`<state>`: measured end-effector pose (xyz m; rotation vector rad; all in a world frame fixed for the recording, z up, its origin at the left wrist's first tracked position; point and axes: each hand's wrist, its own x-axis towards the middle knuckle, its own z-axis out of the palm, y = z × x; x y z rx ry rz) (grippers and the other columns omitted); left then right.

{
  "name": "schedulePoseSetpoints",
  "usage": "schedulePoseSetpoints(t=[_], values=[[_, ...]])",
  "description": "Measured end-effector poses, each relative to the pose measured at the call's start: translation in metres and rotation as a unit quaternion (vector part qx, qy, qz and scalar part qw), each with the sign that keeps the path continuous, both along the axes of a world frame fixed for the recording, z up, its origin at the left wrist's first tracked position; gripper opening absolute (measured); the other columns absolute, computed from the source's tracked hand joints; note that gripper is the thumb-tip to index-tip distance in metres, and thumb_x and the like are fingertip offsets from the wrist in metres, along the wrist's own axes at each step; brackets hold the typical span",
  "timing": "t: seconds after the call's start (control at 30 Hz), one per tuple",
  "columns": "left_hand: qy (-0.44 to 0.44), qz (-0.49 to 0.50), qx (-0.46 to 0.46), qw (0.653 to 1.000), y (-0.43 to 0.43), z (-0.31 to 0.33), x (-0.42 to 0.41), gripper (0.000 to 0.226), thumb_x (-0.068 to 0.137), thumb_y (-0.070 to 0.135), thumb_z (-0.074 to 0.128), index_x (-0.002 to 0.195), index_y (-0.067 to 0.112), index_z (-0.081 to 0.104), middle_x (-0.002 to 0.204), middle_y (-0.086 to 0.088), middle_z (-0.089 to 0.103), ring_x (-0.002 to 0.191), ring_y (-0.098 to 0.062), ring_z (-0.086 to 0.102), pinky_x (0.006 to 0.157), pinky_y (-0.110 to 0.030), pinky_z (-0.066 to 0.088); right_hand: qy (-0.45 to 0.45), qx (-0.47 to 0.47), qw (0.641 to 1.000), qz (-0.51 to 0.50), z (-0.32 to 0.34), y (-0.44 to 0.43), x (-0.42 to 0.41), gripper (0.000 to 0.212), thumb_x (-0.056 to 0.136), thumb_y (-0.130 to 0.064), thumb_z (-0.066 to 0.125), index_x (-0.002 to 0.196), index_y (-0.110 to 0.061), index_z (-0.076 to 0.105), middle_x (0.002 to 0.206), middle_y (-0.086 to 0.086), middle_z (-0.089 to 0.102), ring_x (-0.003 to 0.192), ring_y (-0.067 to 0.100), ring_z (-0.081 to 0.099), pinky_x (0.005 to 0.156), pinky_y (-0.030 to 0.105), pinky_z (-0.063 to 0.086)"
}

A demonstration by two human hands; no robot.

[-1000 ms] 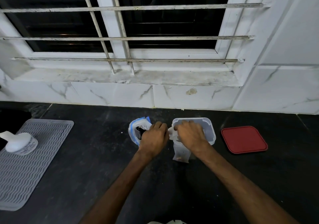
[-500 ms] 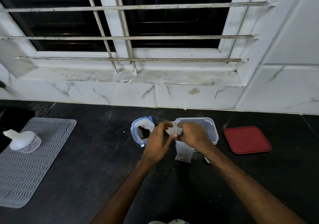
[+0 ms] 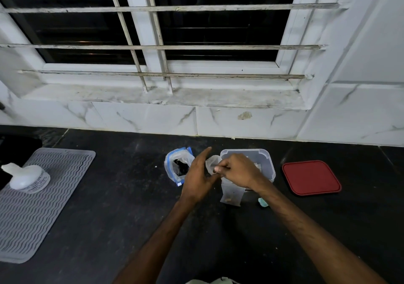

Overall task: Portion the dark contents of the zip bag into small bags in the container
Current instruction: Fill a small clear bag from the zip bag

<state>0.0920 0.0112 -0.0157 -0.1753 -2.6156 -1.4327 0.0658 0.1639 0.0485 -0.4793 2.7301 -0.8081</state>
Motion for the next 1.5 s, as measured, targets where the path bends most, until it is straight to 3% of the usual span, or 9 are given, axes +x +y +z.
schedulePoseSetpoints(t=[0.13,0.23,0.37,0.57,0.7,0.93,1.2,1.33,1.5], values=[[0.028,0.003,0.029,0.999,0.003,0.006,0.007,0.047,0.090,0.021,0.068,0.134,0.023,0.052,0.120,0.018,0.062,0.112,0.004,0.058,0.099,-0.038,0.050,-0.010,-0.012,1.000,0.013,0.008,0.000,-0.002,0.027,0.096,-0.038,0.053,0.094,-0.024,0.075,0.064,-0.008,0.062,0.063,0.008,0.059,0.065,0.032,0.050],[0.031,0.001,0.012,0.999,0.004,0.005,0.007,0.055,0.092,0.022,0.065,0.142,0.029,0.043,0.137,0.011,0.057,0.125,-0.008,0.054,0.105,-0.043,0.046,-0.011,0.048,0.998,0.034,0.014,-0.002,-0.003,0.037,0.099,-0.047,0.041,0.110,-0.026,0.070,0.074,-0.007,0.061,0.065,0.007,0.053,0.062,0.025,0.041],[0.028,-0.016,0.010,0.999,0.007,0.010,0.008,0.066,0.091,0.029,0.065,0.147,0.033,0.031,0.139,0.016,0.053,0.131,-0.012,0.050,0.107,-0.046,0.044,-0.058,0.088,0.992,0.065,0.019,-0.008,-0.009,0.036,0.101,-0.040,0.038,0.118,-0.025,0.066,0.113,0.005,0.068,0.097,0.022,0.062,0.088,0.038,0.050],[0.020,-0.015,0.013,1.000,0.006,0.008,0.003,0.075,0.080,0.049,0.067,0.144,0.034,0.032,0.141,0.011,0.052,0.127,-0.012,0.052,0.105,-0.042,0.046,-0.051,0.028,0.998,0.009,0.026,-0.015,-0.010,0.023,0.091,-0.016,0.054,0.103,-0.020,0.073,0.102,-0.001,0.071,0.087,0.018,0.065,0.080,0.037,0.055],[0.027,-0.001,-0.003,1.000,0.012,0.006,0.003,0.050,0.083,0.027,0.068,0.129,0.028,0.048,0.123,0.006,0.063,0.110,-0.010,0.061,0.093,-0.042,0.053,0.046,0.094,0.994,-0.026,0.026,-0.025,-0.001,0.018,0.081,-0.032,0.067,0.095,-0.022,0.074,0.090,0.001,0.072,0.074,0.018,0.062,0.065,0.026,0.044],[0.016,0.033,-0.004,0.999,0.020,0.009,0.005,0.056,0.079,0.015,0.065,0.129,0.029,0.045,0.118,0.009,0.065,0.105,-0.007,0.063,0.089,-0.029,0.053,0.076,0.248,0.966,0.009,0.027,-0.036,0.007,0.032,0.088,-0.028,0.062,0.118,-0.017,0.061,0.116,0.005,0.063,0.110,0.025,0.057,0.089,0.038,0.048],[-0.049,0.101,0.125,0.986,0.025,-0.011,0.022,0.037,0.081,0.027,0.075,0.110,0.034,0.052,0.103,0.012,0.066,0.096,-0.001,0.063,0.082,-0.030,0.055,-0.028,0.036,0.998,0.042,0.023,-0.013,0.000,0.017,0.090,-0.030,0.063,0.099,-0.024,0.076,0.094,-0.004,0.074,0.082,0.013,0.068,0.079,0.035,0.056],[-0.089,0.093,0.111,0.985,0.030,-0.036,0.039,0.043,0.078,0.043,0.077,0.115,0.033,0.057,0.115,0.014,0.062,0.106,-0.006,0.062,0.089,-0.025,0.052,0.001,-0.078,0.995,-0.057,0.004,0.033,-0.005,0.020,0.090,-0.033,0.064,0.085,-0.020,0.077,0.080,-0.002,0.075,0.073,0.011,0.068,0.077,0.036,0.055],[-0.113,0.079,0.023,0.990,0.048,-0.068,0.059,0.041,0.088,0.041,0.066,0.126,0.025,0.060,0.145,0.013,0.039,0.130,-0.004,0.042,0.104,-0.035,0.048,0.015,-0.066,0.977,-0.203,-0.059,0.112,0.019,0.021,0.091,-0.029,0.063,0.073,-0.021,0.069,0.067,-0.006,0.070,0.062,0.009,0.065,0.065,0.032,0.053]])
